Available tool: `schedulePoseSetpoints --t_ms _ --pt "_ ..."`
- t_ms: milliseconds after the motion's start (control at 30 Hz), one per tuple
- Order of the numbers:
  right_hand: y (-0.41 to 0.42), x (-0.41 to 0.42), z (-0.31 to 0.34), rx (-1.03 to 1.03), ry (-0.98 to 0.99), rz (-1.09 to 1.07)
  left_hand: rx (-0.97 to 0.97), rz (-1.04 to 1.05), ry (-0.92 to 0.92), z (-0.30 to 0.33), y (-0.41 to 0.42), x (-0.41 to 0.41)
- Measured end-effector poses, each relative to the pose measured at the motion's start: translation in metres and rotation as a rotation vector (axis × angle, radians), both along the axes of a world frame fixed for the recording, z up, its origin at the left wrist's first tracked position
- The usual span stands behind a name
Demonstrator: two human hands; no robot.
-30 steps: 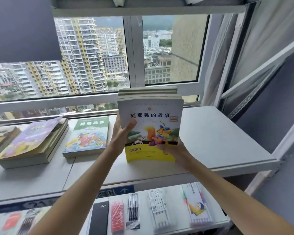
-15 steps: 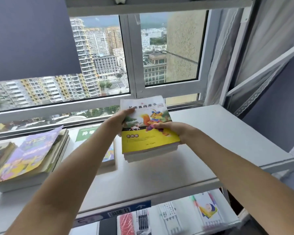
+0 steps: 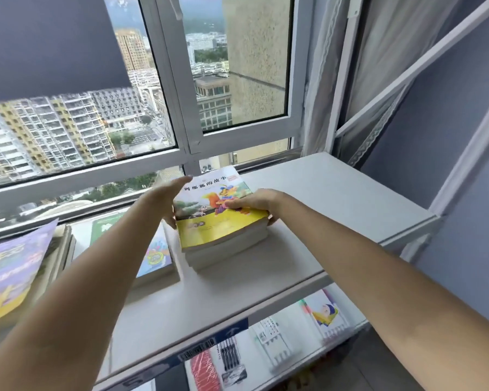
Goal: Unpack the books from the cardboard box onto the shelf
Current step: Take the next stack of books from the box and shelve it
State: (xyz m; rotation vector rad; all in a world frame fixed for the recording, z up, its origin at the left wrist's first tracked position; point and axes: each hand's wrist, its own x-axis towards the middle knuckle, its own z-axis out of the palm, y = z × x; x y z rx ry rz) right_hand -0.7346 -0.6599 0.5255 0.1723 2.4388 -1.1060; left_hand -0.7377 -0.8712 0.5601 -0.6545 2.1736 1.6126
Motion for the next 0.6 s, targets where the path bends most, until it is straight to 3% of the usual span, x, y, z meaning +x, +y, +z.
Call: schedulePoseSetpoints --t_ms 67,167,267,400,600 --pt "0.006 0.009 0.012 0.091 0.172 0.004 -0.229 -0.026 0.129 0.02 0.004 0.003" --pt "0.033 0.029 0.023 0.046 0.285 -0.05 -0.515 -0.09 0.386 0.043 0.019 0.008" --pt "0.078 0.067 0.017 0.216 0.404 -0.086 -0.894 -0.304 0.535 0.044 0.056 0.025" --pt "0.149 0.148 -0.002 0.462 0.499 -0.163 -1.054 -0.678 0.732 0.013 0.131 0.075" --pt "0.264 0.322 -0.032 0.709 0.439 -0.295 -1.093 -1.005 0.801 -0.032 0.263 0.192"
